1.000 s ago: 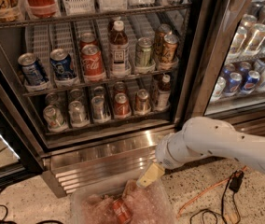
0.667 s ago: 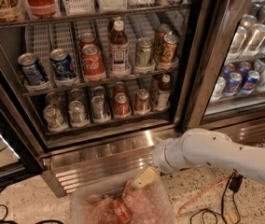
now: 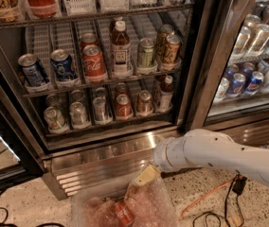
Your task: Pick redbull can from bottom shelf of fridge
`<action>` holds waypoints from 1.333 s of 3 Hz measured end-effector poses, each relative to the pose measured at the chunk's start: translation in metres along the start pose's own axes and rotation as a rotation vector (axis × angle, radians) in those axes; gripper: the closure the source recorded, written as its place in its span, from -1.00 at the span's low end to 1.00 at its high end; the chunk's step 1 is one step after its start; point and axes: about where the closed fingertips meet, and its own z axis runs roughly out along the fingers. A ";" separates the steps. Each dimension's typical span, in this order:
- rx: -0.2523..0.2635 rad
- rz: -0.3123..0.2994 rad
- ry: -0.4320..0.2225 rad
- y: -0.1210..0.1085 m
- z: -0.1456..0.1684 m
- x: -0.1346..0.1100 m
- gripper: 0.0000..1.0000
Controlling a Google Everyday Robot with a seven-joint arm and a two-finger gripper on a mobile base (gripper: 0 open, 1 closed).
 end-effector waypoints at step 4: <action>0.109 0.060 -0.277 -0.008 0.087 -0.065 -1.00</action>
Offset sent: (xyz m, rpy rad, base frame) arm 0.0647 0.0732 -0.0303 0.2387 -0.1148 -0.0627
